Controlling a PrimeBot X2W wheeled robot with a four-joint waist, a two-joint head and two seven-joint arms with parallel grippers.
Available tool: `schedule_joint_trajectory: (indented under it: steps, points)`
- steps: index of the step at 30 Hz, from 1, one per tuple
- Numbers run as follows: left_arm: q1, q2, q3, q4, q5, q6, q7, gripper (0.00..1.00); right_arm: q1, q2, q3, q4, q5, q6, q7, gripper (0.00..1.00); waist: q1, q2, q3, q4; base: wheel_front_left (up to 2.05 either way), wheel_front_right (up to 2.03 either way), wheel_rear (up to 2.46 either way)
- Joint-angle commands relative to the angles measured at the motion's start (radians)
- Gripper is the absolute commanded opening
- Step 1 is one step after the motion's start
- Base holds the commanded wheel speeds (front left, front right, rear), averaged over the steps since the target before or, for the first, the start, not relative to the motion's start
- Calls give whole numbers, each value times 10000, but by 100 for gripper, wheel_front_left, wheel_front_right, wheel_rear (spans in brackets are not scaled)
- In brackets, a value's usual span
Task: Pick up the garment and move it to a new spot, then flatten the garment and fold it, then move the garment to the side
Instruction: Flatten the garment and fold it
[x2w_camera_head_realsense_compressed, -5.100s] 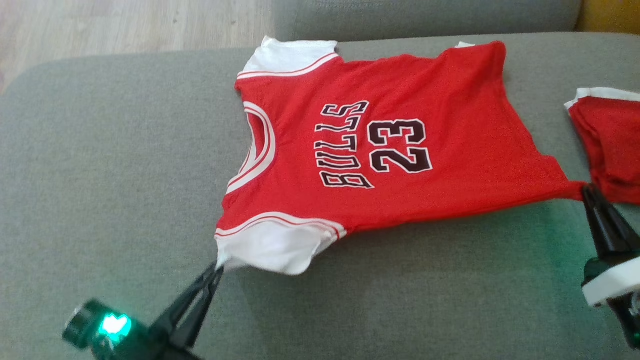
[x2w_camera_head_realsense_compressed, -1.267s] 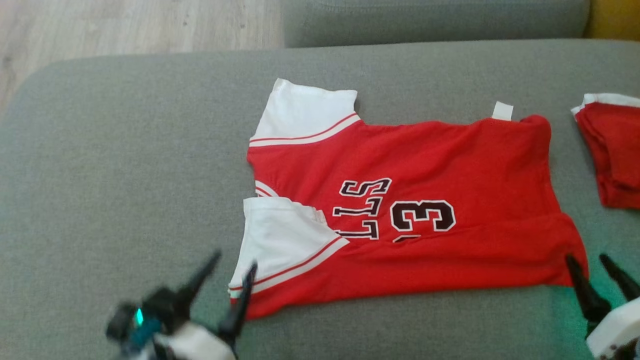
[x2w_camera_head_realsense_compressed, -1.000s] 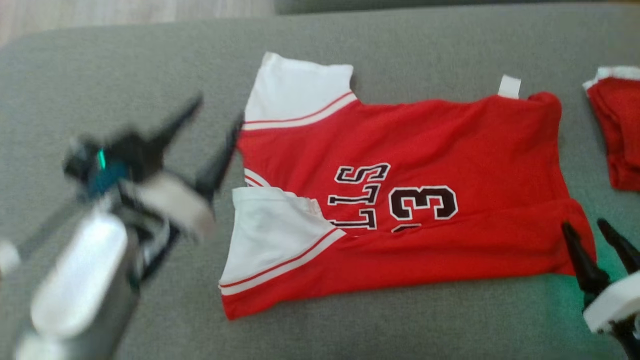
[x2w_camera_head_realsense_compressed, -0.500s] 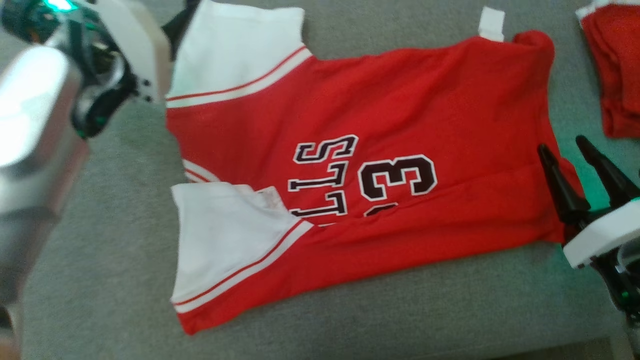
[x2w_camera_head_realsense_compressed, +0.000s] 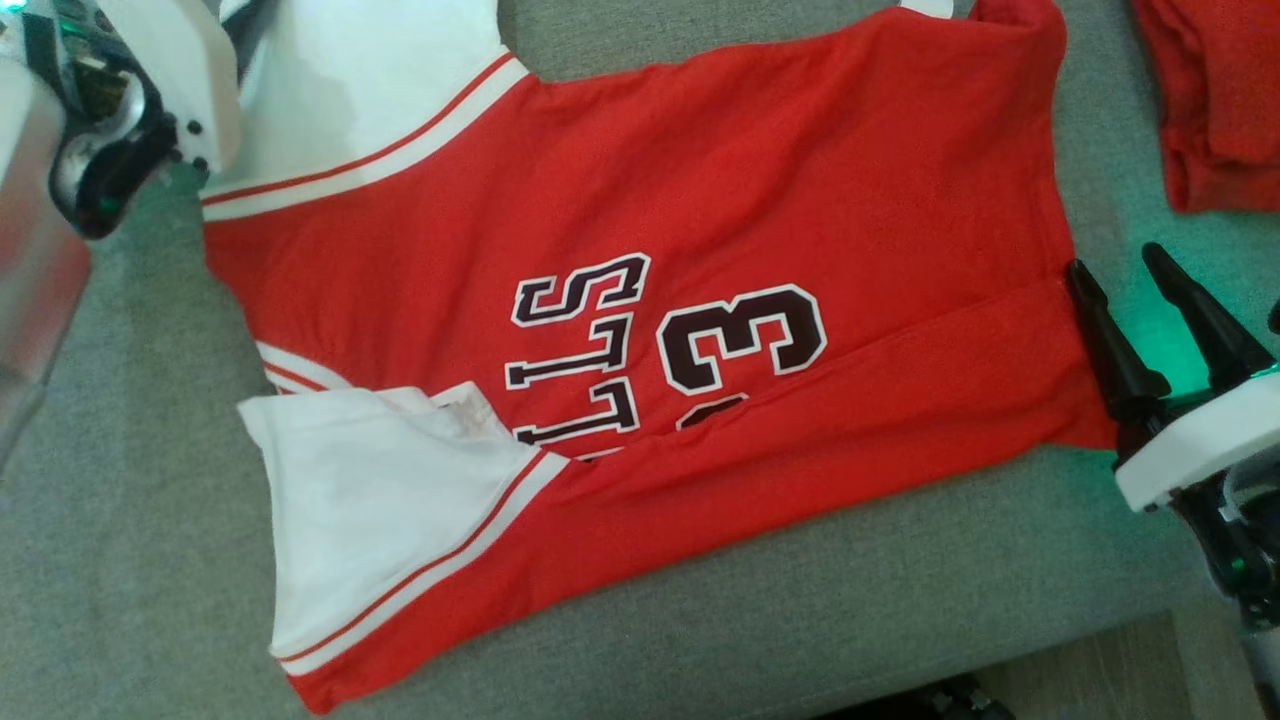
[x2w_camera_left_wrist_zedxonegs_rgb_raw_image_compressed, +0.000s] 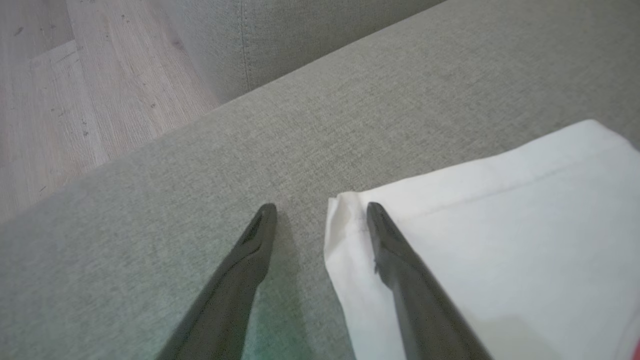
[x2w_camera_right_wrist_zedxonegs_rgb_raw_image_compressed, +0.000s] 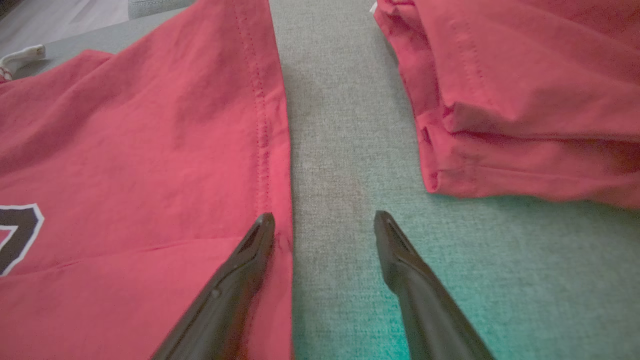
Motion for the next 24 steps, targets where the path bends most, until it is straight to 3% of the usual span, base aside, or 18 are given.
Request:
schedule_joint_trajectory:
  steps: [1, 12, 24]
  points:
    - [-565, 573, 93, -72, -158, 18, -124, 0, 10, -199, 36, -216, 13, 37, -91, 100, -1, 0, 14, 13, 0, 0, 0]
    - [-1027, 483, -919, -220, -721, 18, -1163, 0, -1269, -702, -252, -400, 832, 37, 532, 100, -1, 0, -134, 488, 0, 0, 0]
    - [-1900, 38, -2219, -494, -1312, 18, -2069, 0, -4119, -1514, 352, 1494, 3900, 37, 3349, 100, -1, 0, -66, 1411, 0, 0, 0]
